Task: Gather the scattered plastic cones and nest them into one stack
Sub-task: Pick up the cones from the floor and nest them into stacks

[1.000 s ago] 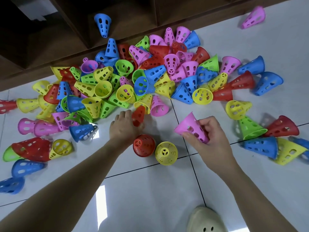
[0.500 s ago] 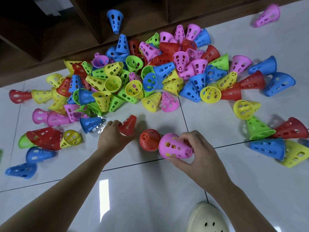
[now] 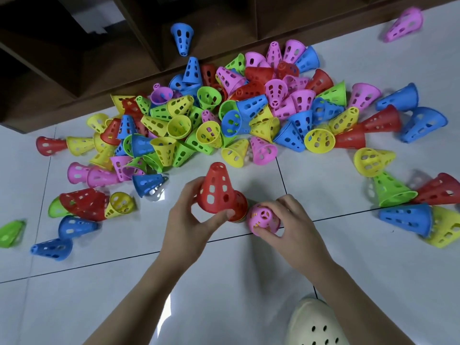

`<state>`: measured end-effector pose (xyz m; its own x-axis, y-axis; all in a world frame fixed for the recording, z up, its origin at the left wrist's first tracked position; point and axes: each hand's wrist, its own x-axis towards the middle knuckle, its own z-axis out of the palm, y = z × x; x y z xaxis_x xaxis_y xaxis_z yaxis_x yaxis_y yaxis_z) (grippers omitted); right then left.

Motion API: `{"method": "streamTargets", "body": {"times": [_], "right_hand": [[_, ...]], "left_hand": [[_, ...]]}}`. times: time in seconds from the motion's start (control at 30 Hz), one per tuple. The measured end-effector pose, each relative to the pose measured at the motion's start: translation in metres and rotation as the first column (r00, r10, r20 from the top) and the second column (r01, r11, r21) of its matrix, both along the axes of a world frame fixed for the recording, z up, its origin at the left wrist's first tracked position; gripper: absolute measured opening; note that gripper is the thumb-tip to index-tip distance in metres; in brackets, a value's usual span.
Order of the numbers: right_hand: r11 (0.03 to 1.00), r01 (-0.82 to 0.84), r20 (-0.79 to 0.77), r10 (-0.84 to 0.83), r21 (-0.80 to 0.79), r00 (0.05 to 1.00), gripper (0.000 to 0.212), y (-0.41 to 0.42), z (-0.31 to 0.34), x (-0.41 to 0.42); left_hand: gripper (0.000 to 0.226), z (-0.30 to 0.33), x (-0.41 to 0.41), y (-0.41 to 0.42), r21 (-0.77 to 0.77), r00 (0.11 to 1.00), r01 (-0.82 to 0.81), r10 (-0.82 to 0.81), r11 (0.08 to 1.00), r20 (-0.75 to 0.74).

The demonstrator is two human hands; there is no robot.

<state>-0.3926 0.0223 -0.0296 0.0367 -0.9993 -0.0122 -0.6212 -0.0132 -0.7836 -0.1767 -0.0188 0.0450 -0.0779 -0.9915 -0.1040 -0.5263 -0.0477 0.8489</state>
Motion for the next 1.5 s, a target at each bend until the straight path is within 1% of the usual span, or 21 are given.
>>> {"method": "streamTargets", "body": {"times": [0.1, 0.27, 0.43, 0.57, 0.63, 0.7, 0.77, 0.9, 0.97, 1.03, 1.1, 1.17, 1.2, 1.27, 1.33, 1.4, 1.43, 1.5], "right_hand": [[1.0, -0.014, -0.026, 0.014, 0.01, 1.0, 0.043, 0.0, -0.008, 0.0], [1.0, -0.024, -0.001, 0.024, -0.008, 1.0, 0.042, 0.003, -0.014, 0.003], [1.0, -0.009, 0.005, 0.009, 0.019, 1.0, 0.047, 0.008, -0.019, -0.002], [0.999, -0.012, 0.019, 0.011, 0.036, 1.0, 0.052, 0.011, -0.018, -0.006], [0.998, 0.007, 0.052, -0.01, 0.067, 0.999, 0.061, 0.013, -0.018, -0.009], [0.993, 0.028, 0.085, -0.038, 0.111, 0.996, 0.076, 0.013, -0.018, -0.014], [0.991, 0.022, 0.08, -0.033, 0.13, 0.996, 0.085, 0.013, -0.021, -0.02], [0.986, 0.024, 0.006, -0.025, 0.163, 1.0, 0.094, 0.004, -0.029, -0.041], [0.985, 0.012, -0.004, -0.011, 0.172, 1.0, 0.095, -0.003, -0.032, -0.054], [0.983, -0.012, -0.024, 0.016, 0.181, 1.0, 0.091, -0.011, -0.033, -0.065], [0.983, 0.005, -0.061, 0.007, 0.184, 0.998, 0.086, -0.021, -0.036, -0.072], [0.985, 0.079, -0.082, -0.066, 0.156, 0.994, 0.079, -0.031, -0.038, -0.078], [0.984, 0.123, -0.088, -0.112, 0.128, 0.99, 0.075, -0.036, -0.039, -0.081], [0.979, 0.193, -0.106, -0.186, 0.062, 0.977, 0.067, -0.045, -0.041, -0.088], [0.976, 0.217, -0.137, -0.215, 0.003, 0.967, 0.063, -0.055, -0.042, -0.095], [0.971, 0.234, -0.168, -0.24, -0.051, 0.956, 0.062, -0.067, -0.042, -0.104], [0.964, 0.253, -0.18, -0.265, -0.084, 0.947, 0.061, -0.074, -0.042, -0.109], [0.941, 0.303, -0.183, -0.327, -0.149, 0.927, 0.061, -0.09, -0.042, -0.118]], "left_hand": [[0.068, -0.006, -0.013, 0.005, 0.003, 0.999, 0.042, -0.042, 0.999, 0.005], [0.065, -0.023, -0.019, 0.014, 0.026, 0.997, 0.062, -0.063, 0.998, 0.034], [0.067, -0.043, -0.021, 0.016, 0.048, 0.998, 0.009, -0.011, 0.999, 0.056], [0.068, -0.058, -0.017, 0.014, 0.081, 0.999, -0.012, 0.008, 0.997, 0.04], [0.067, -0.063, -0.015, 0.014, 0.102, 0.999, -0.024, 0.02, 0.995, 0.037], [0.065, -0.067, -0.014, 0.013, 0.106, 0.999, -0.031, 0.026, 0.994, 0.045], [0.064, -0.07, -0.012, 0.011, 0.108, 0.998, -0.025, 0.019, 0.994, 0.056], [0.074, -0.067, 0.0, 0.004, 0.064, 0.996, 0.034, -0.039, 0.997, 0.075], [0.072, -0.064, 0.012, -0.003, 0.024, 0.997, 0.071, -0.072, 0.997, 0.035], [0.07, -0.061, 0.022, -0.017, -0.003, 0.999, 0.038, -0.038, 0.999, -0.018], [0.059, -0.058, 0.023, -0.039, 0.017, 0.996, -0.066, 0.067, 0.998, -0.056], [0.044, -0.055, 0.013, -0.069, 0.084, 0.984, -0.153, 0.16, 0.985, -0.083], [0.039, -0.053, 0.006, -0.084, 0.122, 0.981, -0.166, 0.177, 0.979, -0.081], [0.03, -0.051, -0.012, -0.113, 0.219, 0.989, -0.116, 0.134, 0.969, -0.067], [0.019, -0.051, -0.031, -0.136, 0.307, 0.998, -0.019, 0.034, 0.952, -0.043], [0.013, -0.057, -0.049, -0.154, 0.341, 0.997, 0.069, -0.08, 0.938, 0.019], [0.015, -0.06, -0.058, -0.16, 0.338, 0.989, 0.102, -0.133, 0.936, 0.07], [0.026, -0.067, -0.075, -0.172, 0.327, 0.947, 0.161, -0.239, 0.931, 0.215]]}}
